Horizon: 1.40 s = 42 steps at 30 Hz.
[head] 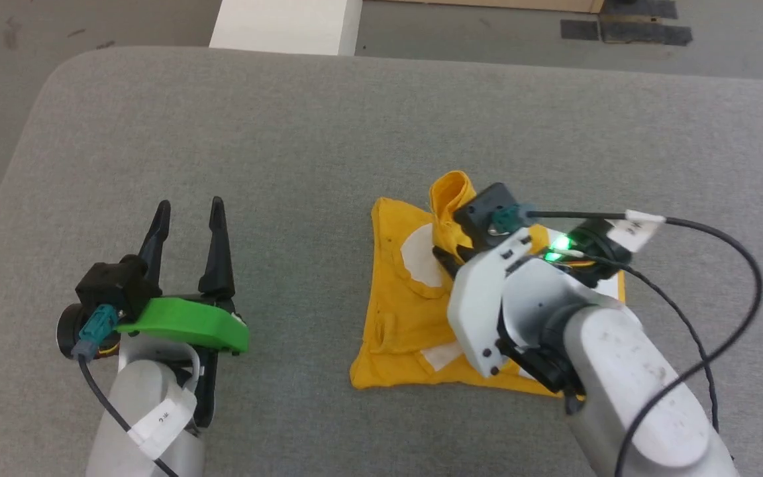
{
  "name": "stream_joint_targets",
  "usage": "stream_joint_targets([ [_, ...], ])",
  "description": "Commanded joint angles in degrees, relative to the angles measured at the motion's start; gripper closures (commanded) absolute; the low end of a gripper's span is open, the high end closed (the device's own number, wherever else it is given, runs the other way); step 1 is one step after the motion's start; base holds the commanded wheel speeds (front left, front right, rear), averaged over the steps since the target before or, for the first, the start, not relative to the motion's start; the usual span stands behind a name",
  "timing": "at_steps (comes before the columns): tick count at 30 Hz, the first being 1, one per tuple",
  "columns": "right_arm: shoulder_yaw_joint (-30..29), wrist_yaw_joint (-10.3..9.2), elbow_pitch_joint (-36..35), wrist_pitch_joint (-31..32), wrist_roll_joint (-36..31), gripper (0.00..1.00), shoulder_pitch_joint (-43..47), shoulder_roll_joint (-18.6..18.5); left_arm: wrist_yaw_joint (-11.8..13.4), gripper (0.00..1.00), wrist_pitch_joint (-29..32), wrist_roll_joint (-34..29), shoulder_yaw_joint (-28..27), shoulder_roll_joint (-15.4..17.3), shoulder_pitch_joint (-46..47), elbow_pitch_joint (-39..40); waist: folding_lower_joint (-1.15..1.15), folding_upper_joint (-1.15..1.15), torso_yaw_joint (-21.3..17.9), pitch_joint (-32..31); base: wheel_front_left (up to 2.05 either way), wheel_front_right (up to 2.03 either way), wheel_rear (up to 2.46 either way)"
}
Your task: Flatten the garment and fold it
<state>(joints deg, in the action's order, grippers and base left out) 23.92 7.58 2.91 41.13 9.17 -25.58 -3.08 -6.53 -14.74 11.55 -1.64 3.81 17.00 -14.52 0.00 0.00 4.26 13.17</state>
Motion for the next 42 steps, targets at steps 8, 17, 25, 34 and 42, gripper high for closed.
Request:
stream_joint_targets([
  [8,6.54,-0.09,12.74,-5.65,5.56,1.00,-7.05,0.19,-0.40,0.00,-0.26,-0.72,0.42,-0.63,2.00,0.36,0.00,0.00,2.19,2.94,0.00,0.00,0.00],
  [17,12.16,-0.09,21.16,-7.52,13.69,0.00,-10.59,0.20,-0.48,0.00,-0.26,-0.56,0.77,-0.84,2.49,-0.28,0.00,0.00,2.29,3.57,0.00,0.00,0.00],
  [25,8.36,-0.09,13.29,-21.45,21.02,0.00,-10.06,0.20,-0.41,0.00,-0.26,-0.82,-0.10,-0.89,1.48,-0.66,0.00,0.00,0.57,1.63,0.00,0.00,0.00],
  [34,-9.27,-0.09,0.04,-37.17,17.88,0.00,-0.16,0.20,-0.49,0.00,-0.26,-1.44,-0.90,-0.91,-0.11,-0.46,0.00,0.00,-2.11,-1.61,0.00,0.00,0.00],
  [42,-24.95,-0.09,-1.31,-37.91,16.65,0.00,12.86,0.20,-0.63,0.00,-0.26,-1.88,-1.18,-0.89,-1.48,-0.29,0.00,0.00,-4.11,-3.74,0.00,0.00,0.00],
])
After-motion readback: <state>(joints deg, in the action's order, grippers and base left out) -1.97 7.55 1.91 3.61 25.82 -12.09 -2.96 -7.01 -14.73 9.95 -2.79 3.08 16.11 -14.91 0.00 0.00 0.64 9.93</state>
